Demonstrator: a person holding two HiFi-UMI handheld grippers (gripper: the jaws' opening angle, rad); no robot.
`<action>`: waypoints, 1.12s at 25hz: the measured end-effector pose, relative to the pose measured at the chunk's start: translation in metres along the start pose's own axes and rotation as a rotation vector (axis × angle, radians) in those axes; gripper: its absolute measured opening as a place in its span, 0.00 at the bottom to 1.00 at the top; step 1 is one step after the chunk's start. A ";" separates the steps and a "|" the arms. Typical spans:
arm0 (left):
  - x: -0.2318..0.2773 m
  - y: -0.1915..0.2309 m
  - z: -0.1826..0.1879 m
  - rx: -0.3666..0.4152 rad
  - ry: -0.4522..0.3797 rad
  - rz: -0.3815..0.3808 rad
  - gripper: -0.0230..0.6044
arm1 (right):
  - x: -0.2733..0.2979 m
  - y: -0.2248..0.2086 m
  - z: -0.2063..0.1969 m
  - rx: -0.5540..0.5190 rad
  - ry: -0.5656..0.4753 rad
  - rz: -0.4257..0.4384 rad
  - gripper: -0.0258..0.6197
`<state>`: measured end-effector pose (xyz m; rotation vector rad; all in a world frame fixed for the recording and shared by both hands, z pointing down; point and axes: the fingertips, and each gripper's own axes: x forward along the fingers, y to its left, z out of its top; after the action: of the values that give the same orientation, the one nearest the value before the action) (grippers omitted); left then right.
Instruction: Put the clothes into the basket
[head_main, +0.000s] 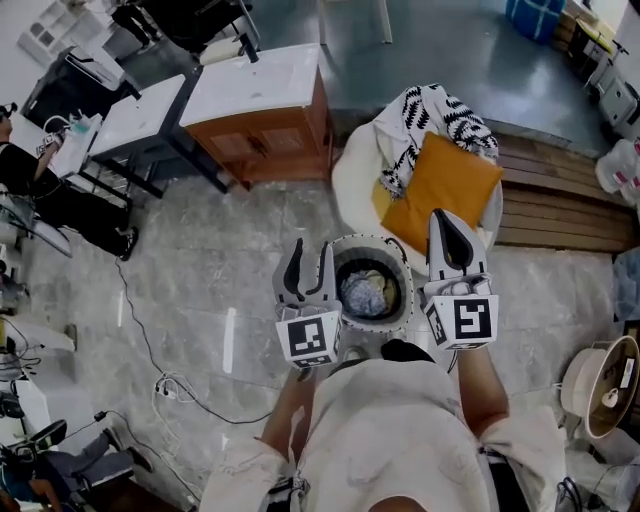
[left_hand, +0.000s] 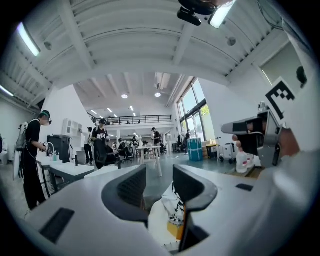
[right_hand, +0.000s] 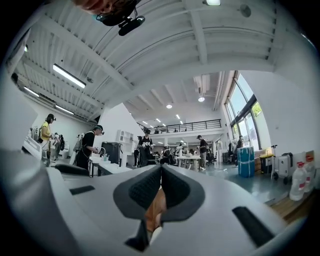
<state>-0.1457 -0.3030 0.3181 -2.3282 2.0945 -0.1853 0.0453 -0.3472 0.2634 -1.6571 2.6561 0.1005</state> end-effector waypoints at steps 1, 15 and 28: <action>0.000 -0.001 0.009 -0.001 -0.015 0.002 0.30 | -0.001 -0.003 0.005 -0.002 -0.011 -0.002 0.02; 0.010 -0.005 0.050 -0.002 -0.100 0.022 0.11 | -0.004 -0.022 0.023 0.000 -0.053 -0.026 0.02; 0.037 -0.019 0.056 -0.005 -0.103 -0.007 0.04 | 0.005 -0.047 0.024 -0.017 -0.061 -0.065 0.02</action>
<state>-0.1185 -0.3422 0.2673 -2.2950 2.0418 -0.0581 0.0851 -0.3706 0.2370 -1.7142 2.5616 0.1704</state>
